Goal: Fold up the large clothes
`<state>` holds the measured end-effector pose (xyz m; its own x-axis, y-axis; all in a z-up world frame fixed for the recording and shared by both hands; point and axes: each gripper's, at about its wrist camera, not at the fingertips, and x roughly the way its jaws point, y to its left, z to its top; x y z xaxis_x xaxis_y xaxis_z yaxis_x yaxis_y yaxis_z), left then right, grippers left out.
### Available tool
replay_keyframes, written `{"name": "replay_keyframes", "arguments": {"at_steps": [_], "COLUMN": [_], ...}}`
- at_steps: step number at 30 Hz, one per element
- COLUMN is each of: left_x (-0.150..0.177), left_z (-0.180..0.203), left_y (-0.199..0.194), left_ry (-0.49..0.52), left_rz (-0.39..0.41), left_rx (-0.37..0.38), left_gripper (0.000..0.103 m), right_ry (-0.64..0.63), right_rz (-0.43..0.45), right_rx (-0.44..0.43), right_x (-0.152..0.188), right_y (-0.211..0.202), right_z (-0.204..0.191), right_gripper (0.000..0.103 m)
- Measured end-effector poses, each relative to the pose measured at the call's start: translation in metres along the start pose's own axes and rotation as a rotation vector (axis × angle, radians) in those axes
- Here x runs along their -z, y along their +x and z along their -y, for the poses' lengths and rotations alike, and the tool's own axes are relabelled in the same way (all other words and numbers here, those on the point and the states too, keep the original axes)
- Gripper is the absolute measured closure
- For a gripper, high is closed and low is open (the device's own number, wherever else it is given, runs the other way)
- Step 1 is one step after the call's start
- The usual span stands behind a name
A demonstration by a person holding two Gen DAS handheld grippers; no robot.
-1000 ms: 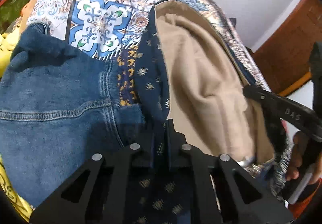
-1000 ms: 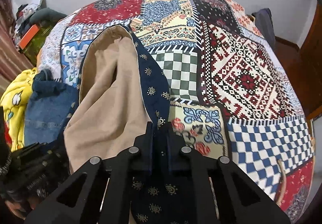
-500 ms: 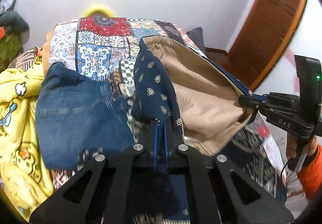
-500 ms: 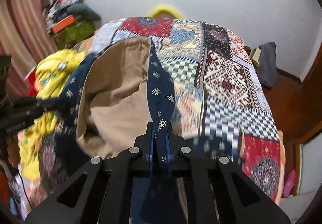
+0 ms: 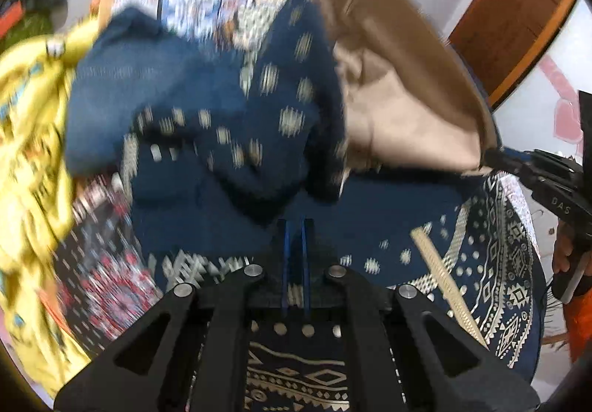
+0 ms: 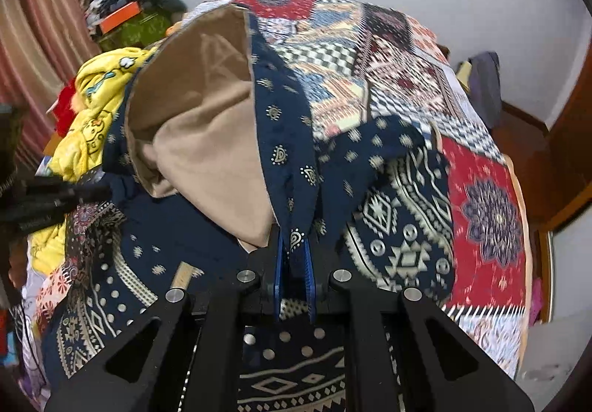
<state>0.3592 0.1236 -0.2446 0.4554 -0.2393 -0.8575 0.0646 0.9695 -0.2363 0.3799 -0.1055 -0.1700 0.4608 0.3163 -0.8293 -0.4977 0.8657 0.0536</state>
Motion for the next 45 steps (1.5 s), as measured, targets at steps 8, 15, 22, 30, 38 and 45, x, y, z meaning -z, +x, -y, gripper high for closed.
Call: {"name": "replay_keyframes", "arguments": {"at_steps": [8, 15, 22, 30, 38, 45], "left_x": [0.007, -0.010, -0.049, -0.097, -0.129, -0.139], "left_z": [0.005, 0.019, 0.028, 0.035, 0.027, 0.036], "left_y": [-0.012, -0.045, -0.055, -0.023, 0.013, 0.013], "left_ry": [0.009, 0.086, 0.107, 0.136, 0.111, 0.116], "left_rz": [0.028, 0.128, 0.195, 0.210, 0.202, 0.221], "left_rx": [-0.037, -0.143, -0.113, -0.123, -0.121, -0.110], "left_gripper": [0.093, 0.041, 0.041, 0.041, 0.041, 0.070], "right_ry": [-0.031, -0.101, -0.093, -0.028, -0.045, 0.026], "right_rz": [-0.070, -0.015, 0.016, 0.016, 0.019, 0.061], "right_rx": [0.078, 0.120, 0.070, 0.023, 0.102, 0.038], "right_x": [0.002, -0.011, -0.042, -0.078, -0.095, -0.101], "right_y": [0.000, -0.019, -0.005, 0.020, 0.048, 0.046], "right_z": [0.000, -0.011, -0.016, -0.016, -0.019, -0.009], "right_gripper": [0.063, 0.048, 0.046, 0.046, 0.046, 0.049]}}
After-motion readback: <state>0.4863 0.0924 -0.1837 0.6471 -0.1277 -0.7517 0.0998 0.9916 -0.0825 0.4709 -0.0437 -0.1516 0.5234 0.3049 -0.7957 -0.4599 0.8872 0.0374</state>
